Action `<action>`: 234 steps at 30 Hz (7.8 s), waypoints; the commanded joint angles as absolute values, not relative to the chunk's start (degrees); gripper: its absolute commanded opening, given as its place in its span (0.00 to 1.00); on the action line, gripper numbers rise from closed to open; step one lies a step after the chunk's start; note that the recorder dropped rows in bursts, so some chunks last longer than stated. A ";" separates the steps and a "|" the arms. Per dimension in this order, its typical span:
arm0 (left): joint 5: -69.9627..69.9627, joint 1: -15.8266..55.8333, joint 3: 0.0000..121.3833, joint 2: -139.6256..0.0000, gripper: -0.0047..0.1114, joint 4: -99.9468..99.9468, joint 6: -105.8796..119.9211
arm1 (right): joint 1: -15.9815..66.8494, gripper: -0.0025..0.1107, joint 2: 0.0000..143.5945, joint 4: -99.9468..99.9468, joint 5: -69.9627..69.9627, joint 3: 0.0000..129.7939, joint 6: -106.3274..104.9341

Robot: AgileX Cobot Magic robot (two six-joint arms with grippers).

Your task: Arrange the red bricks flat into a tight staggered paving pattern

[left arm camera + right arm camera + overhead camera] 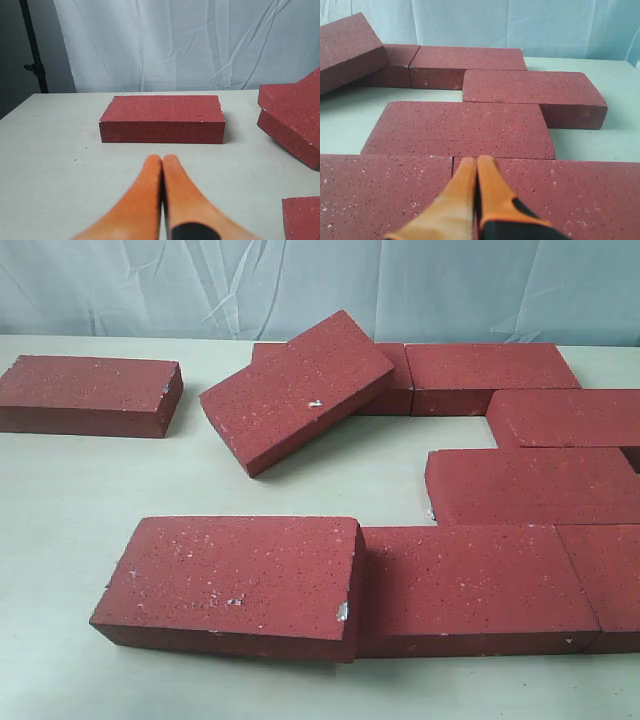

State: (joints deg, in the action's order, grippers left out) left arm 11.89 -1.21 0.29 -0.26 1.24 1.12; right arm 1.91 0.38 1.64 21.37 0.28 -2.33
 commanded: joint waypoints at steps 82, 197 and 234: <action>11.20 -1.07 0.00 0.00 0.04 1.16 0.59 | 4.49 0.02 59.59 22.47 44.95 48.49 -17.00; 11.20 -1.07 0.00 0.00 0.04 0.77 0.59 | 19.98 0.02 139.87 -7.12 45.87 126.56 7.10; 11.20 -1.07 0.00 0.00 0.04 0.77 0.59 | 20.67 0.02 137.74 27.33 69.96 126.56 -14.95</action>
